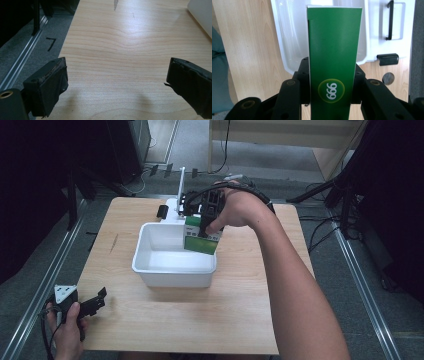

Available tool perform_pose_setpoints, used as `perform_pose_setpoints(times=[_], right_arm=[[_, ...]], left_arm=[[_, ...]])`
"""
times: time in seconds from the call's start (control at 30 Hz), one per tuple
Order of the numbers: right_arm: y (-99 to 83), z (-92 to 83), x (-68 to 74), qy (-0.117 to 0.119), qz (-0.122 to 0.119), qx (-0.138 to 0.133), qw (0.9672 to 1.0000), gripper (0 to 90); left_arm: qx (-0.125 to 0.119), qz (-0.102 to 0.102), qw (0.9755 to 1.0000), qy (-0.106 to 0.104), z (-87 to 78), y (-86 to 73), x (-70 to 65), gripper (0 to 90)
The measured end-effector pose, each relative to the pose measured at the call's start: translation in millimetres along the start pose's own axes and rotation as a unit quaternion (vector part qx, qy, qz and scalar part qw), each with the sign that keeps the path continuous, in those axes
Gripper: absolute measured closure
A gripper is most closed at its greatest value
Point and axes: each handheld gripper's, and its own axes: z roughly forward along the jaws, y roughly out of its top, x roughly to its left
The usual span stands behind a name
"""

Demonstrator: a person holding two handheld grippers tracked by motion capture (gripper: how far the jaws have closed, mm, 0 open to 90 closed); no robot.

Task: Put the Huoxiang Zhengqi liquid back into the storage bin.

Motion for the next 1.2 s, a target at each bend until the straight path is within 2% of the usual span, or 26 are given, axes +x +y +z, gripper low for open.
perform_pose_setpoints(times=[0.2, 0.57, 1.0, 1.2], right_arm=[[2.3, 8.3, 2.0, -0.001, -0.026, -0.002, 0.9997, 64.5], [1.9, 31.5, 0.4, 0.005, -0.037, -0.004, 0.9993, 64.4], [-1.7, 55.8, 0.2, 0.008, -0.040, -0.004, 0.9992, 64.3], [-0.6, 70.7, 1.3, 0.009, -0.054, -0.001, 0.9985, 64.2]], left_arm=[[0.002, -0.002, 1.0000, -0.001, 0.1, 0.1, 0.2, 4.1], [0.002, -0.002, 1.0000, 0.001, 0.5, 0.2, 0.1, 4.2], [0.004, -0.001, 1.0000, 0.000, 0.2, 0.3, 0.3, 4.2], [0.005, -0.001, 1.0000, 0.000, 0.4, 0.3, 0.4, 4.2]])
